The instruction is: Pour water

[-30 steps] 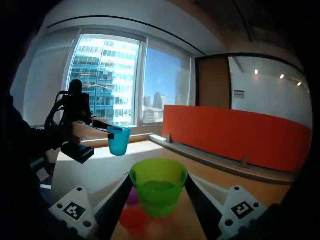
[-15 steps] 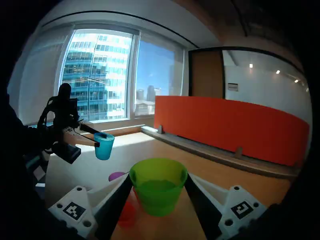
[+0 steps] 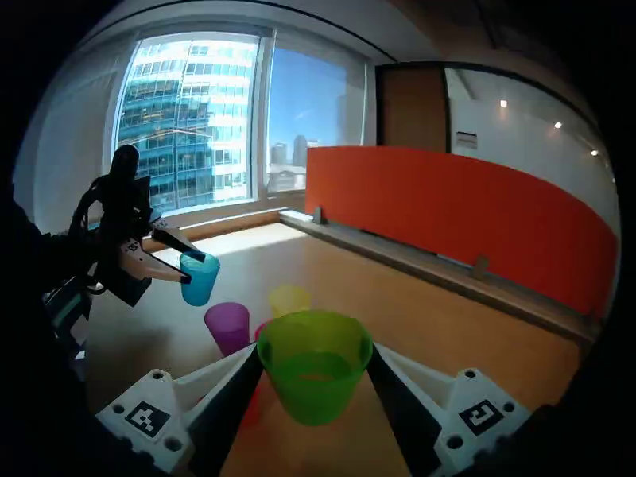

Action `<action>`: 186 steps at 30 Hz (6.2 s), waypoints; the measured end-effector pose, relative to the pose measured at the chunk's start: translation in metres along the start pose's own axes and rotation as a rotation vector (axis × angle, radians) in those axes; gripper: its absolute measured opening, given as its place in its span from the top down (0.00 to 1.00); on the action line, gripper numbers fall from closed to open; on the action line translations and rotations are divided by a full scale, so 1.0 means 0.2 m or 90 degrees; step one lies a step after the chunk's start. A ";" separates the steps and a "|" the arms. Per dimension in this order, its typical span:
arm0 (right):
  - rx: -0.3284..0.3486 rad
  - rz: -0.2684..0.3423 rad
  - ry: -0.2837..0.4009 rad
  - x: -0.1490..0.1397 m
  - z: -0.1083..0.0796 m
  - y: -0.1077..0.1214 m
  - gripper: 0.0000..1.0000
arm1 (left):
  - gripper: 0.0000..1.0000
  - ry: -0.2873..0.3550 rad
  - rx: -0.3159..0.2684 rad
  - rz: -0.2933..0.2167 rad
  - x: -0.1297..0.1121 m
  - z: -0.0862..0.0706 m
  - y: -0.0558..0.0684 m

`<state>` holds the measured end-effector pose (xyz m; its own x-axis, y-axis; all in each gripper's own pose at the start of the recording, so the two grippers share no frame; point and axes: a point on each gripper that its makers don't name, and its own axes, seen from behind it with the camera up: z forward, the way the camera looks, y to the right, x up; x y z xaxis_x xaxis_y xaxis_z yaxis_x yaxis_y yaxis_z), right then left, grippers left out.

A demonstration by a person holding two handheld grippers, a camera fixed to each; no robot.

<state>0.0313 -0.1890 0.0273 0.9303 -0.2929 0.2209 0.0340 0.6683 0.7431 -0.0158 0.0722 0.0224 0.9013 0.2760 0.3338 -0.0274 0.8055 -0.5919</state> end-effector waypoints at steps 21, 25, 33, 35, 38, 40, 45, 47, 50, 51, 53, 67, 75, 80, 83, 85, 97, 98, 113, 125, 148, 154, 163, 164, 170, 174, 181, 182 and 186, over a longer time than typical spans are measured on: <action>0.009 -0.011 -0.074 -0.21 0.09 0.03 0.09 | 0.14 -0.061 -0.005 0.025 -0.22 0.11 0.00; 0.009 -0.011 -0.077 -0.22 0.09 0.03 0.10 | 0.14 -0.062 -0.011 0.025 -0.23 0.12 0.02; 0.012 -0.014 -0.079 -0.21 0.10 0.01 0.09 | 0.14 -0.067 -0.014 0.027 -0.26 0.13 0.02; 0.011 -0.015 -0.079 -0.21 0.10 0.02 0.09 | 0.14 -0.065 -0.015 0.026 -0.27 0.12 0.02; 0.010 -0.014 -0.081 -0.22 0.11 0.02 0.09 | 0.14 -0.063 -0.015 0.024 -0.27 0.12 0.03; 0.011 -0.015 -0.081 -0.22 0.11 0.02 0.09 | 0.14 -0.062 -0.014 0.023 -0.28 0.11 0.02; 0.011 -0.018 -0.082 -0.22 0.11 0.01 0.10 | 0.14 -0.063 -0.014 0.020 -0.29 0.09 0.02; 0.010 -0.019 -0.083 -0.22 0.11 0.01 0.09 | 0.14 -0.065 -0.015 0.018 -0.30 0.08 0.02; 0.011 -0.018 -0.084 -0.23 0.11 0.01 0.10 | 0.14 -0.071 -0.017 0.014 -0.32 0.07 0.02; 0.011 -0.018 -0.084 -0.23 0.11 0.01 0.10 | 0.14 -0.074 -0.016 0.014 -0.32 0.06 0.01; 0.010 -0.018 -0.085 -0.23 0.11 0.01 0.10 | 0.14 -0.078 -0.015 0.015 -0.33 0.05 0.01; 0.015 -0.020 -0.087 -0.24 0.13 -0.01 0.09 | 0.07 -0.098 -0.007 0.039 -0.37 0.04 -0.01; 0.020 -0.020 -0.086 -0.24 0.14 -0.02 0.10 | 0.04 -0.110 -0.006 0.051 -0.38 0.05 0.00; 0.018 -0.019 -0.087 -0.25 0.15 -0.01 0.10 | 0.04 -0.122 -0.014 0.038 -0.40 0.03 0.01; 0.016 -0.018 -0.089 -0.27 0.15 -0.01 0.09 | 0.04 -0.122 -0.007 0.031 -0.41 0.01 -0.01; 0.015 -0.018 -0.091 -0.28 0.15 0.00 0.09 | 0.04 -0.120 0.001 0.030 -0.41 -0.01 -0.03; 0.010 -0.008 -0.114 -0.39 0.19 0.01 0.10 | 0.04 -0.113 0.024 0.028 -0.42 -0.11 -0.08; 0.009 -0.007 -0.117 -0.40 0.20 0.01 0.10 | 0.04 -0.112 0.024 0.028 -0.42 -0.12 -0.07; 0.007 -0.001 -0.144 -0.53 0.21 0.00 0.08 | 0.04 -0.092 0.021 0.026 -0.38 -0.14 -0.05; -0.011 -0.004 -0.142 -0.53 0.16 0.02 0.00 | 0.04 -0.086 0.021 0.023 -0.38 -0.16 -0.03; -0.089 -0.006 -0.079 -0.42 -0.15 0.04 0.00 | 0.04 0.039 0.111 -0.041 -0.13 -0.27 -0.14; -0.139 0.008 -0.026 -0.32 -0.23 0.06 0.00 | 0.04 0.087 0.150 -0.037 -0.05 -0.31 -0.15; -0.222 0.027 0.064 -0.19 -0.35 0.10 0.00 | 0.04 0.162 0.214 -0.040 0.03 -0.37 -0.17; -0.235 0.030 0.076 -0.18 -0.36 0.11 0.00 | 0.04 0.170 0.225 -0.041 0.03 -0.37 -0.17; -0.307 0.044 0.135 -0.13 -0.44 0.18 0.00 | 0.04 0.206 0.265 -0.039 0.06 -0.39 -0.17; -0.358 0.049 0.176 -0.10 -0.51 0.24 0.00 | 0.04 0.243 0.294 -0.045 0.10 -0.43 -0.17; -0.416 0.073 0.229 -0.07 -0.61 0.31 0.00 | 0.04 0.288 0.332 -0.060 0.13 -0.46 -0.16; -0.423 0.078 0.237 -0.07 -0.62 0.32 0.00 | 0.04 0.293 0.337 -0.060 0.13 -0.46 -0.16; -0.439 0.078 0.272 -0.04 -0.68 0.32 0.00 | 0.04 0.310 0.360 -0.051 0.13 -0.47 -0.16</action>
<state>0.0760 -0.0515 -0.0119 0.9962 0.0018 -0.0872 0.0107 0.9897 0.1428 0.0499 0.0034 -0.0187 0.9957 0.0480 -0.0796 -0.0535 0.9962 -0.0681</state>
